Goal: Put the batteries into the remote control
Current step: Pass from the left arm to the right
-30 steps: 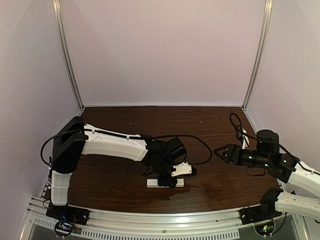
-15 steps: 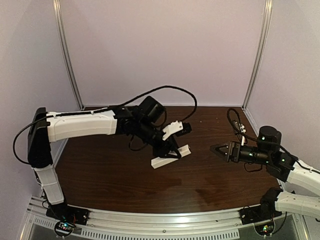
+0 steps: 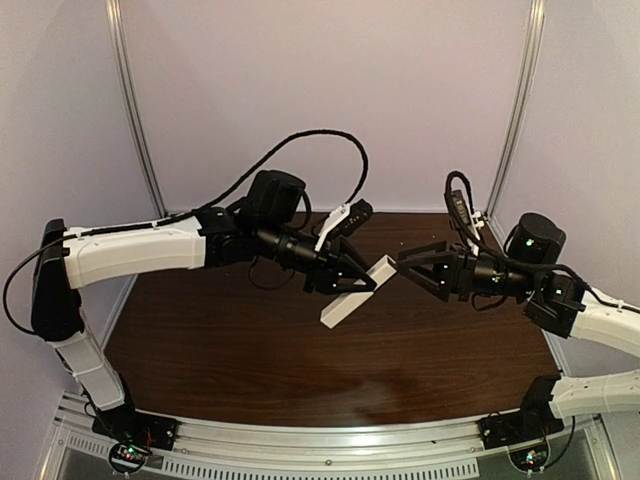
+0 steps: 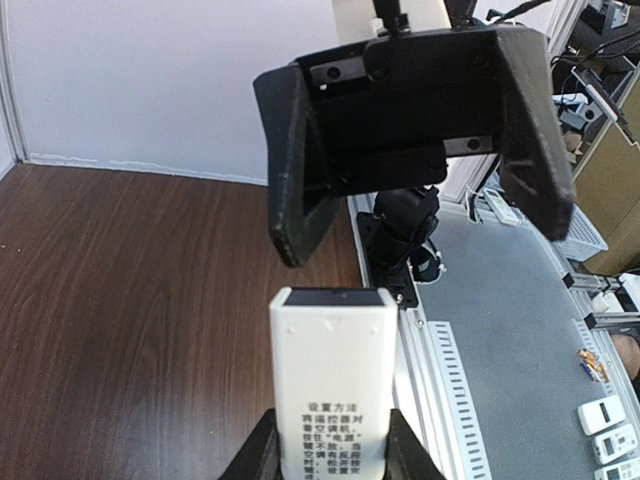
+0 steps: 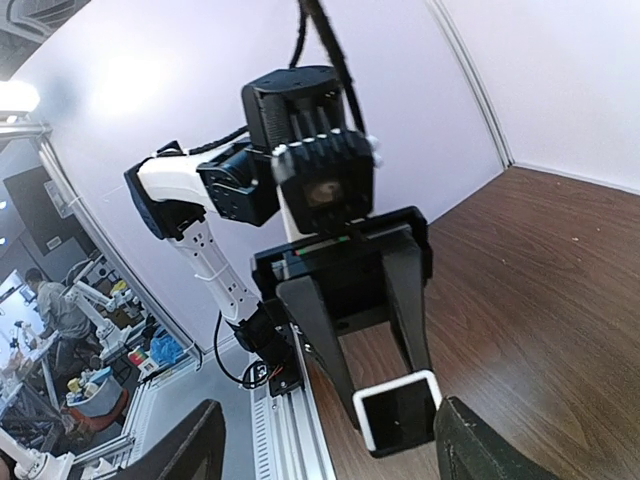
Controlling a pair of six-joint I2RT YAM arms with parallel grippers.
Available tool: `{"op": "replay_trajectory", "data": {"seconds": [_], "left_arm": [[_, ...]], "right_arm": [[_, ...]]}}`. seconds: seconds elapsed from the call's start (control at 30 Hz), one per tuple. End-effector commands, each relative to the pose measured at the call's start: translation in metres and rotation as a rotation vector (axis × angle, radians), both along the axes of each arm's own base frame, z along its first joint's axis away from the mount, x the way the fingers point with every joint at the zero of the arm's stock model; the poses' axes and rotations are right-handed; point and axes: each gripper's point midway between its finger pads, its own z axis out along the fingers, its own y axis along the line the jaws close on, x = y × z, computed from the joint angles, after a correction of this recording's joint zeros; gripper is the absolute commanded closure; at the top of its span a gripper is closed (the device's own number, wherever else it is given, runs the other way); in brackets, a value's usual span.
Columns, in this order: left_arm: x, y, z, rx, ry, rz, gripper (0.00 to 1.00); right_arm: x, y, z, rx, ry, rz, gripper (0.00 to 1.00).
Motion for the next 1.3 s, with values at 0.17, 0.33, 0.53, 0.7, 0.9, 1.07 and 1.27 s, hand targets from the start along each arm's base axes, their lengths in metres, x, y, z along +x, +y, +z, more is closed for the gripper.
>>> {"op": "replay_trajectory", "data": {"seconds": [0.17, 0.33, 0.53, 0.7, 0.9, 1.07, 1.27], "left_arm": [[-0.013, 0.005, 0.046, -0.190, 0.021, -0.063, 0.85], [-0.018, 0.007, 0.051, -0.217, 0.024, -0.082, 0.85], [-0.022, 0.009, 0.057, -0.243, 0.033, -0.104, 0.85], [-0.023, 0.010, 0.062, -0.269, 0.043, -0.106, 0.85], [-0.022, 0.009, 0.062, -0.279, 0.046, -0.099, 0.85], [-0.022, 0.009, 0.063, -0.288, 0.043, -0.098, 0.85], [-0.022, 0.009, 0.060, -0.283, 0.046, -0.098, 0.85]], "right_arm": [[-0.006, 0.014, 0.020, 0.000, -0.120, 0.017, 0.32], [0.001, 0.008, 0.025, 0.003, -0.150, -0.044, 0.31], [0.003, 0.010, 0.023, -0.007, -0.156, -0.053, 0.31], [0.002, 0.016, 0.019, -0.011, -0.155, -0.036, 0.37], [-0.006, 0.024, 0.022, 0.006, -0.158, 0.008, 0.49], [-0.009, 0.033, 0.019, 0.010, -0.144, 0.041, 0.57], [-0.010, 0.034, 0.022, 0.014, -0.138, 0.044, 0.74]]}}
